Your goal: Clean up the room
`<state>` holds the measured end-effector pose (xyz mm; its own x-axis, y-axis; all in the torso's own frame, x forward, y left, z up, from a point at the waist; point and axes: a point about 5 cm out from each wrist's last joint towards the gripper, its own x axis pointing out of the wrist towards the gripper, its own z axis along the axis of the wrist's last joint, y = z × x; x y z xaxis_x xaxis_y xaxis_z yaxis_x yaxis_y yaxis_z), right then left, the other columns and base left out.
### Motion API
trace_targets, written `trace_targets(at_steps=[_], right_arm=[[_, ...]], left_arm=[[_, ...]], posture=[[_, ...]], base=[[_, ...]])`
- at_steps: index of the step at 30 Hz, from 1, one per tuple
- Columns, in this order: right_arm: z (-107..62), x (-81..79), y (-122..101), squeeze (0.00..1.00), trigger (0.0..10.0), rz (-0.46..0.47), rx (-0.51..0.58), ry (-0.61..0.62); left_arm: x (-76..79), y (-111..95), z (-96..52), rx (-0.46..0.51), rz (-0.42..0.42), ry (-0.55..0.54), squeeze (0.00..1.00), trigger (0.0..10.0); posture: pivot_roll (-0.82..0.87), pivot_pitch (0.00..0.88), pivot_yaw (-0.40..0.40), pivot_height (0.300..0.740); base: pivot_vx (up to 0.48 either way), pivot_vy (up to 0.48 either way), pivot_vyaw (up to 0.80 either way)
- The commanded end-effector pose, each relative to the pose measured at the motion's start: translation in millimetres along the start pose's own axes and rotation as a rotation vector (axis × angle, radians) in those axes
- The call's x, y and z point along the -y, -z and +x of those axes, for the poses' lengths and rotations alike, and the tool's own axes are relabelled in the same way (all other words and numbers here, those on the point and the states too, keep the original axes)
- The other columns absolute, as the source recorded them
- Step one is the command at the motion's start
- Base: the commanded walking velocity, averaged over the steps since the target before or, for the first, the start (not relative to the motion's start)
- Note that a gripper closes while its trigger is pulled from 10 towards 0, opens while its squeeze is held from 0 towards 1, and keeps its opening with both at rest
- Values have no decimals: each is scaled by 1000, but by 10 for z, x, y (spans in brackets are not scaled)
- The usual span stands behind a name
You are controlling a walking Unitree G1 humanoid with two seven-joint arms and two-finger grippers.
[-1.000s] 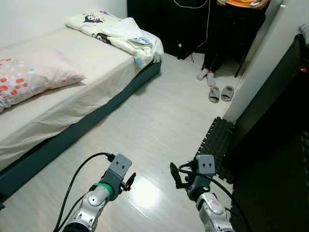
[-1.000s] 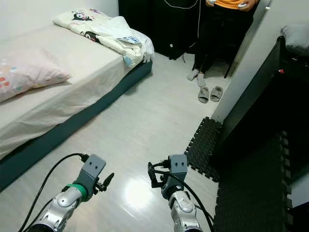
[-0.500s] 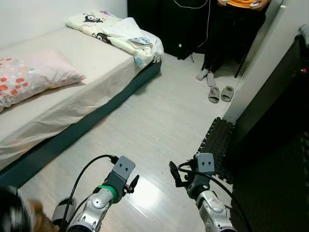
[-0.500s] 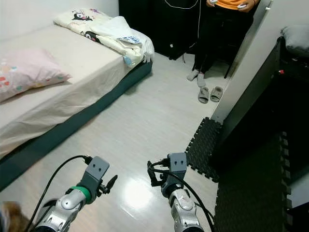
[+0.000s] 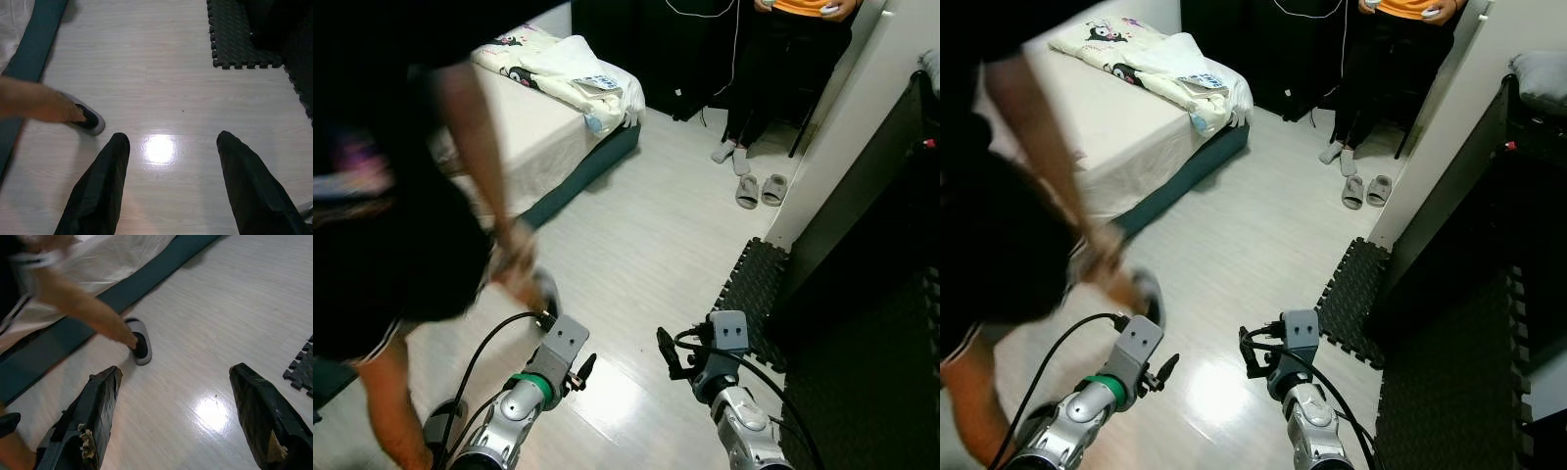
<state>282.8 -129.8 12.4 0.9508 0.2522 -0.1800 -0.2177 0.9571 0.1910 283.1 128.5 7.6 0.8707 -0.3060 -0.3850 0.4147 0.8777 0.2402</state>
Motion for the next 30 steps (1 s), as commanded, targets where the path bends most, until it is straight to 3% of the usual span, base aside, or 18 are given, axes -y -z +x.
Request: trace_targets(at_steps=[1, 30], right_arm=[[-25, 17, 40, 0, 10000, 4, -14, 18], [-30, 38, 30, 0, 10000, 6, -12, 10]], left_arm=[[29, 46, -9, -18, 3, 6, 0, 10000], [22, -21, 36, -5, -5, 10, 0, 10000]], posture=[[58, 32, -10, 740], [44, 32, -11, 740]], base=[[0, 0, 0], [0, 0, 0]])
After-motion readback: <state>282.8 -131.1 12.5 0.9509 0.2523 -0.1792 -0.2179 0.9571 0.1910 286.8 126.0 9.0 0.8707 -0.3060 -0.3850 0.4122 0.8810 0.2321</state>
